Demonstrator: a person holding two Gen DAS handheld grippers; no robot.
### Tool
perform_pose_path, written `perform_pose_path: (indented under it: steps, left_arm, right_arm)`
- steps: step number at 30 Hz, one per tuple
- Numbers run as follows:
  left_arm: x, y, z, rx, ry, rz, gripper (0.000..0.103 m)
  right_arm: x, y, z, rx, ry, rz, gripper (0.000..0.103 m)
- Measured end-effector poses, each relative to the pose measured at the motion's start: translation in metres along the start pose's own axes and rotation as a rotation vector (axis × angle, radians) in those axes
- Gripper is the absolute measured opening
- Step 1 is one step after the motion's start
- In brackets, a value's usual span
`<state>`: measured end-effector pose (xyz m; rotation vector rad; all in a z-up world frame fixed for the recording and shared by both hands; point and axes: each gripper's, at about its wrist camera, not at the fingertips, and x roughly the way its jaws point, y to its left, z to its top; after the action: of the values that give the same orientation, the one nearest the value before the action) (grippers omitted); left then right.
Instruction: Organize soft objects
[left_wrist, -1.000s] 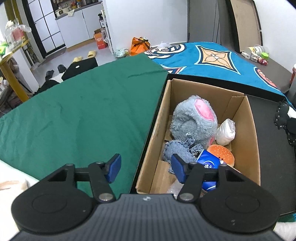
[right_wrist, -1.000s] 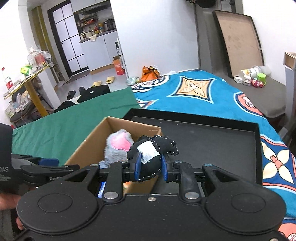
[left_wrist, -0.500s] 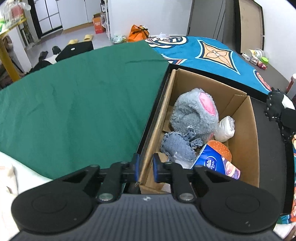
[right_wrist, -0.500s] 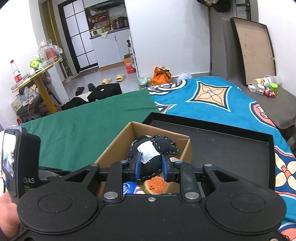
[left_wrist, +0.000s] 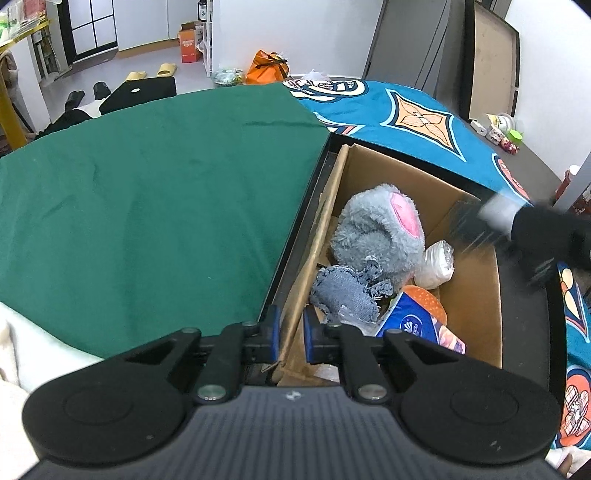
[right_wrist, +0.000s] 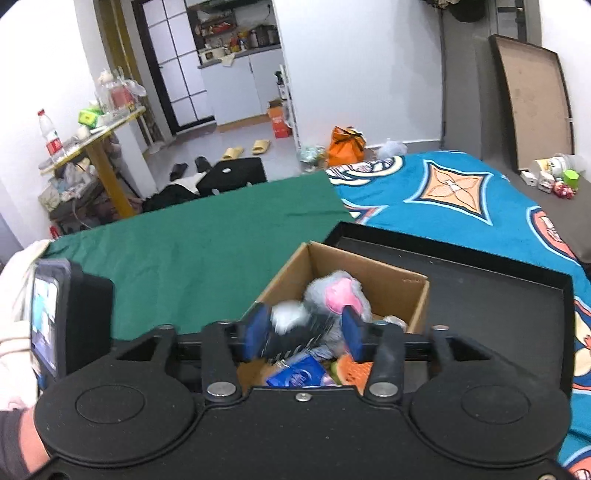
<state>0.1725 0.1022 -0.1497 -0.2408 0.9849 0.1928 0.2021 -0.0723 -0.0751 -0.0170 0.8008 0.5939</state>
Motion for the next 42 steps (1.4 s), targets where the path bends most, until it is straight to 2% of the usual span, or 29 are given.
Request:
perform_pose_path:
  steps: [9,14,16,19,23,29,35,39,42]
  left_arm:
    - [0.000,0.001,0.001,-0.004,0.002,-0.002,0.013]
    - [-0.002,-0.004,0.000,0.014,-0.005,0.018,0.016]
    - [-0.004,-0.005,-0.001,0.022,-0.013,0.030,0.016]
    - [-0.008,-0.007,0.000,0.030,-0.021,0.039,0.018]
    - [-0.012,-0.008,0.003,0.031,-0.021,0.053,0.029]
    - [-0.024,-0.013,0.006,0.032,-0.013,0.054,0.039]
    - [-0.048,-0.027,0.006,0.061,-0.037,0.029,0.051]
    - [-0.069,-0.036,0.011,0.071,-0.060,0.007,0.059]
    - [-0.084,-0.045,0.013,0.094,-0.082,-0.009,0.068]
  right_arm:
    - [-0.022,-0.035,-0.019,0.116,0.004,-0.100,0.051]
    - [-0.031,-0.050,-0.030,0.178,-0.001,-0.126,0.053]
    - [-0.033,-0.055,-0.033,0.197,0.003,-0.133,0.057]
    - [-0.038,-0.058,-0.036,0.215,-0.007,-0.129,0.059]
    - [-0.046,-0.062,-0.038,0.231,-0.029,-0.118,0.064]
    - [-0.055,-0.069,-0.043,0.265,-0.041,-0.100,0.072]
    - [-0.068,-0.075,-0.047,0.311,-0.068,-0.089,0.084]
    - [-0.080,-0.075,-0.049,0.334,-0.091,-0.095,0.101]
    - [-0.088,-0.076,-0.052,0.351,-0.103,-0.099,0.103]
